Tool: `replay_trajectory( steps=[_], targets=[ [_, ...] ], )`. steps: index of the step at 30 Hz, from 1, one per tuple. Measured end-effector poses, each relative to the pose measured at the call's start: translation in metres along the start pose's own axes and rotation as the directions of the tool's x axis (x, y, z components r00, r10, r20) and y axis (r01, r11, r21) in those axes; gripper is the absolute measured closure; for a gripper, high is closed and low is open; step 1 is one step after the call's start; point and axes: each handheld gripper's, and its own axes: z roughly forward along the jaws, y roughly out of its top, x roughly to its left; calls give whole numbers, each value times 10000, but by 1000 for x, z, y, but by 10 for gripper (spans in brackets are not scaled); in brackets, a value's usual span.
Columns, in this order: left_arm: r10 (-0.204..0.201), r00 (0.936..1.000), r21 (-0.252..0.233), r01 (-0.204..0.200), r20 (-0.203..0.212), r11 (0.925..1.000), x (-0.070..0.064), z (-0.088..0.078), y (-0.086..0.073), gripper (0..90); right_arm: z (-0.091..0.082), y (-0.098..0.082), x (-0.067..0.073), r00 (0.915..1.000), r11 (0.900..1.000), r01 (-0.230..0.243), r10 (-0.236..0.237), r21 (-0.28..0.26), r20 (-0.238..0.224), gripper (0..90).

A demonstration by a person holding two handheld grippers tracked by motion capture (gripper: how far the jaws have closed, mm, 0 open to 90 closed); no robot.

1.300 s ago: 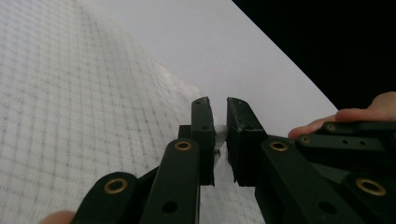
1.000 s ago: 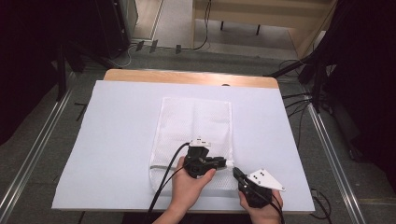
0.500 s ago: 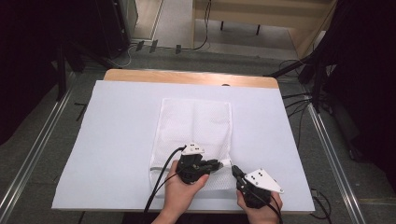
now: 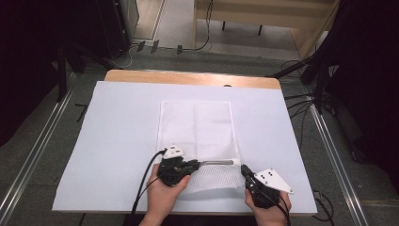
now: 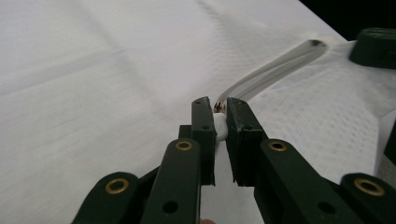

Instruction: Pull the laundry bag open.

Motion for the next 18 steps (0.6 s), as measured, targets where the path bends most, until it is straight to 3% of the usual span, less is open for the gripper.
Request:
replay_trajectory(
  steps=[1,2,3,5,6,8,10,14,18],
  targets=[
    [-203,9995,5,204,-257,9998,15,-13,-5,831,0,0,-1,10000,10000,-30,30,39,-6,900],
    [-203,9995,5,204,-257,9998,15,-13,-5,831,0,0,-1,10000,10000,-30,30,39,-6,900],
    [-487,9973,-62,484,-545,9988,30,-27,-11,831,1,0,-2,10000,9999,-38,38,126,-42,900],
    [-749,9932,-104,743,-890,9972,43,-40,-18,831,1,0,-2,10000,9999,38,-38,162,-30,900],
    [-749,9932,-104,743,-890,9972,43,-40,-18,831,1,0,-1,10000,9998,31,-30,199,-37,900],
    [-993,9841,-79,992,-1476,9950,62,-56,-28,831,1,0,-1,10000,9997,-36,36,250,4,900],
    [-1250,9816,-192,1235,-1444,9922,74,-67,-35,831,1,0,-1,10000,9996,-31,32,292,-14,900],
    [-1021,9795,-104,1019,-1736,9947,79,-76,-39,829,2,-1,1,9996,9992,-67,78,388,-271,900],
    [-960,9867,-479,904,-1310,9948,85,-81,-41,814,2,-2,9,9995,9989,155,-143,452,-267,900]
  ],
)
